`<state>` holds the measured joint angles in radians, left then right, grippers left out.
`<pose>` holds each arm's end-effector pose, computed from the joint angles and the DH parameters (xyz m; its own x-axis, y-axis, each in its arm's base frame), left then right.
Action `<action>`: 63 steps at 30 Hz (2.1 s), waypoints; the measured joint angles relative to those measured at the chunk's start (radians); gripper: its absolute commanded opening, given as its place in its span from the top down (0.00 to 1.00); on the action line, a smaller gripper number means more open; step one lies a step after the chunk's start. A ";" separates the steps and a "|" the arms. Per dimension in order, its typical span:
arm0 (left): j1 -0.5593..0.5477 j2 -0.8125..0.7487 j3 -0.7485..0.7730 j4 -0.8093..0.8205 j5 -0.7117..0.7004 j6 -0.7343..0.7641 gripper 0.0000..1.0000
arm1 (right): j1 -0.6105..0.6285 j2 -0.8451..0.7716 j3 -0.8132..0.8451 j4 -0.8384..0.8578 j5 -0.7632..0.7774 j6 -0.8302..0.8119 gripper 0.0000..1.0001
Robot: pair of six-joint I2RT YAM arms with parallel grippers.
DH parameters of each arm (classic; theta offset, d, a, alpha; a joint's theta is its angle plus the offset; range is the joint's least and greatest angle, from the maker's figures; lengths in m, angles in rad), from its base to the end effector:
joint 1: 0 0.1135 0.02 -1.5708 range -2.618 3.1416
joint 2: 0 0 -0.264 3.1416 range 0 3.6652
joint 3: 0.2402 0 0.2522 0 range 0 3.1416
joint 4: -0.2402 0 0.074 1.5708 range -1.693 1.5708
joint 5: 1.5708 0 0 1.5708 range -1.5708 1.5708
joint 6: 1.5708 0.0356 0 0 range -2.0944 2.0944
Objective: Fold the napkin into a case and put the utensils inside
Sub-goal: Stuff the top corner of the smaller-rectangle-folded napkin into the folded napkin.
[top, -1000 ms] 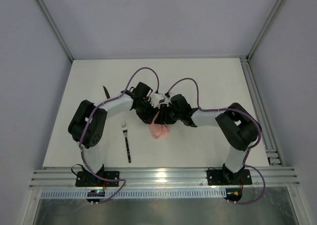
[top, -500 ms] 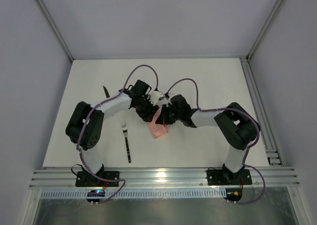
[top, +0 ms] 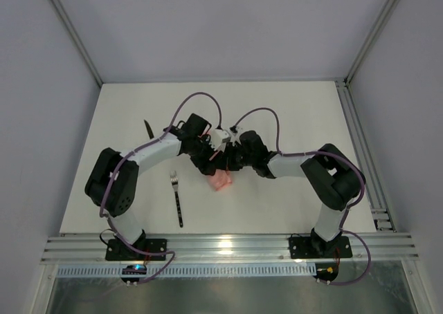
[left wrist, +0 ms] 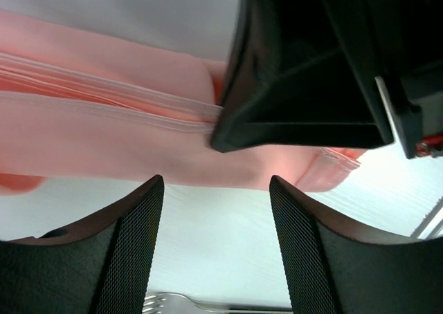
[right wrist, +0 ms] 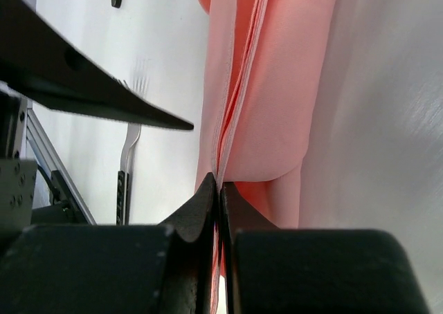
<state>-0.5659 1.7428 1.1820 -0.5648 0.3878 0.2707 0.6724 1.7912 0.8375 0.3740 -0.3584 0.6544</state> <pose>0.2887 -0.1993 0.1976 -0.5646 0.6519 -0.5062 0.8145 0.5394 -0.2137 0.2725 0.2329 0.1473 -0.8348 0.0640 -0.5468 -0.3841 0.6439 0.6617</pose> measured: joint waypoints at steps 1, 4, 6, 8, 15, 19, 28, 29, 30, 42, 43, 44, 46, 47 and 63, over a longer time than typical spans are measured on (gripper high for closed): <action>-0.010 -0.011 -0.014 0.000 -0.003 -0.004 0.33 | 0.000 0.000 0.000 0.002 0.001 0.006 0.96; -0.039 -0.038 -0.056 0.016 -0.016 -0.011 0.27 | 0.000 0.000 -0.010 0.025 0.010 0.039 0.96; -0.055 -0.045 -0.077 0.031 -0.029 -0.013 0.26 | 0.000 0.004 -0.020 0.052 0.019 0.066 0.96; -0.061 -0.045 -0.091 0.052 -0.042 -0.020 0.19 | 0.000 0.022 -0.024 0.088 0.026 0.100 0.96; -0.058 -0.055 -0.132 0.140 -0.089 -0.061 0.17 | 0.016 0.066 -0.027 0.165 0.075 0.188 0.96; -0.053 -0.063 -0.141 0.171 -0.120 -0.068 0.18 | 0.034 0.066 -0.028 0.195 0.110 0.219 0.96; -0.047 -0.044 -0.145 0.202 -0.189 -0.048 0.23 | 0.042 0.078 -0.035 0.246 0.161 0.270 0.96; -0.047 -0.040 -0.145 0.203 -0.191 -0.048 0.23 | 0.042 0.081 -0.040 0.253 0.164 0.276 0.96; -0.047 -0.037 -0.145 0.203 -0.193 -0.047 0.23 | 0.042 0.082 -0.043 0.259 0.165 0.282 0.96; -0.047 0.009 -0.118 0.194 -0.196 -0.046 0.84 | 0.044 0.092 -0.080 0.319 0.191 0.354 0.94; -0.047 0.009 -0.117 0.195 -0.197 -0.045 0.85 | 0.044 0.092 -0.080 0.319 0.194 0.354 0.91; -0.047 0.009 -0.117 0.195 -0.197 -0.045 0.87 | 0.044 0.092 -0.080 0.319 0.196 0.352 0.86; -0.048 0.009 -0.117 0.195 -0.200 -0.044 0.98 | 0.044 0.091 -0.080 0.314 0.200 0.348 0.71; -0.047 0.009 -0.117 0.194 -0.205 -0.045 1.00 | 0.045 0.090 -0.080 0.307 0.205 0.341 0.67; -0.021 -0.008 -0.117 0.217 -0.223 -0.033 1.00 | 0.052 -0.081 -0.118 0.140 0.276 0.207 0.56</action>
<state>-0.5865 1.7351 1.0649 -0.3481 0.1646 0.2375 0.7246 1.7103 0.7197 0.5137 -0.0826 0.8616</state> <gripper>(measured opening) 0.012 0.471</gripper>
